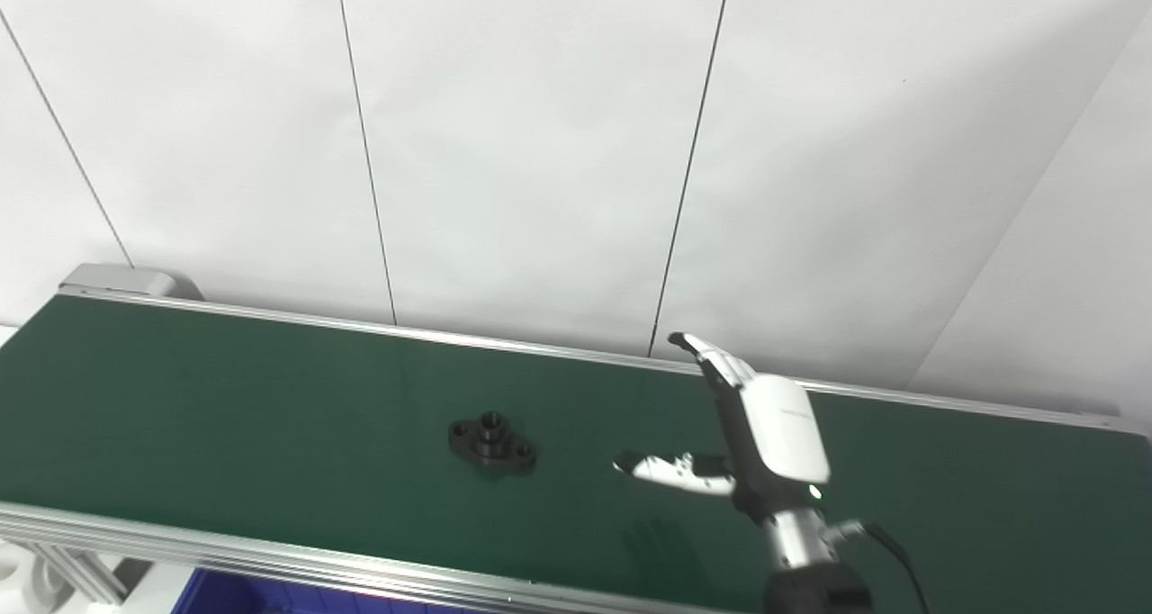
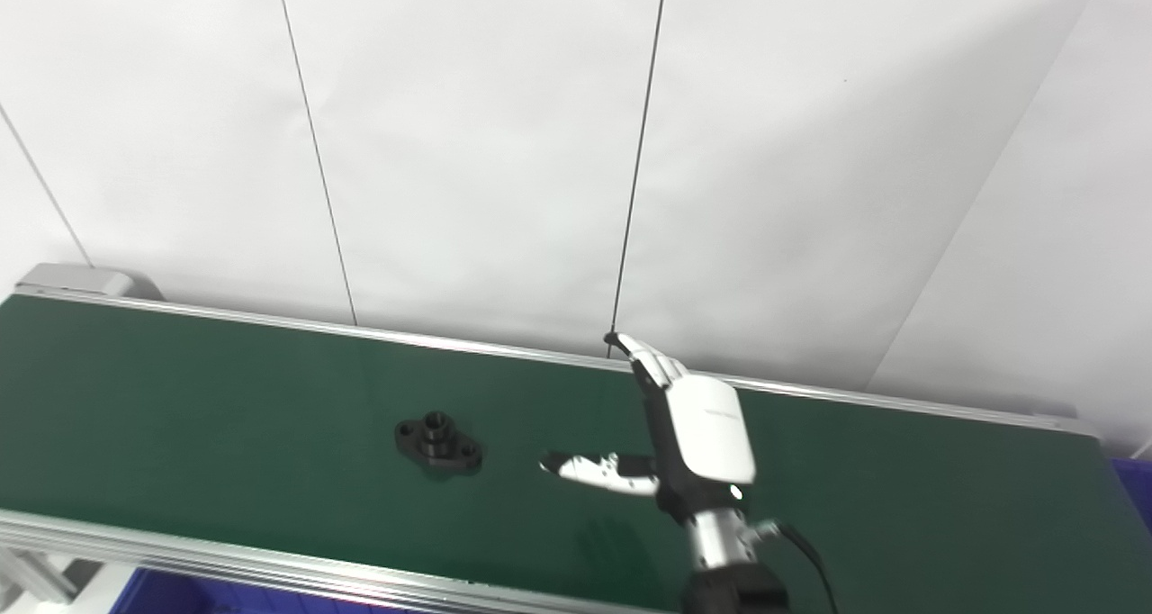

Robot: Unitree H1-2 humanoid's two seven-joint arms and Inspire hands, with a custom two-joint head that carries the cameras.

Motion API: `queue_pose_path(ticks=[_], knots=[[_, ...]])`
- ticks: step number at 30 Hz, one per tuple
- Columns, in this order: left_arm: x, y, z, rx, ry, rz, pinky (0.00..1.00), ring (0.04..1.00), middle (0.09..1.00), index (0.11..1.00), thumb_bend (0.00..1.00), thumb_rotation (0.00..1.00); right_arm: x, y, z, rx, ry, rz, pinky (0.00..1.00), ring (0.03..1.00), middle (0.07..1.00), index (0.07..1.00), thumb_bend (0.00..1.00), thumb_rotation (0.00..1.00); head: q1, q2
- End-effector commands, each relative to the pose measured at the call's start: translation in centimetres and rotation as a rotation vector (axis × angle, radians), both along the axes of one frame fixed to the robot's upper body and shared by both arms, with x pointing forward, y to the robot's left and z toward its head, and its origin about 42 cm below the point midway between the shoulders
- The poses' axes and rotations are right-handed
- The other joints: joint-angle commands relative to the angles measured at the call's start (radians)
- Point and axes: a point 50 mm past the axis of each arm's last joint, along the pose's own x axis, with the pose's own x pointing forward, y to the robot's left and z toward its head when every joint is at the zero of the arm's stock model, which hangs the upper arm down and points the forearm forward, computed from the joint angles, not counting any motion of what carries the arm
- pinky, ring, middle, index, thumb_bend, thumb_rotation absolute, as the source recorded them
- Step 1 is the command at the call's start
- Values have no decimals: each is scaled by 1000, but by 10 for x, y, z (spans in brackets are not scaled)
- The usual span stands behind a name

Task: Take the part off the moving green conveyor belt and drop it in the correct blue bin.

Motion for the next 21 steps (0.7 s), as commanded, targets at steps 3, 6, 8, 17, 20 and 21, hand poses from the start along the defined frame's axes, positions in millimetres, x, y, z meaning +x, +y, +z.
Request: queue_pose_path(ticks=[3, 6, 8, 17, 20, 21], knots=[[7, -5, 10, -28, -52, -6, 697, 793, 806, 768, 857, 583, 27, 14, 11, -65, -35, -26, 643, 772, 813, 831, 924, 687, 5, 7], [6, -6, 11, -27, -55, -8, 696, 794, 807, 771, 864, 594, 38, 23, 6, -100, -28, -26, 617, 751, 798, 814, 930, 659, 6, 11], [7, -7, 11, -21, -58, -7, 705, 796, 805, 771, 863, 599, 44, 31, 3, -135, -12, -25, 623, 754, 800, 816, 927, 655, 7, 13], [6, -11, 12, -21, -64, 0, 712, 790, 803, 767, 860, 601, 57, 61, -5, -229, 62, -7, 590, 750, 800, 819, 930, 630, 15, 26], [5, -12, 13, -19, -66, -1, 706, 787, 799, 766, 855, 605, 57, 67, -8, -243, 78, -1, 584, 744, 798, 815, 940, 626, 20, 31], [5, -12, 13, -21, -65, -1, 707, 789, 801, 767, 864, 607, 57, 68, -9, -247, 80, -1, 582, 740, 796, 813, 945, 628, 21, 32]])
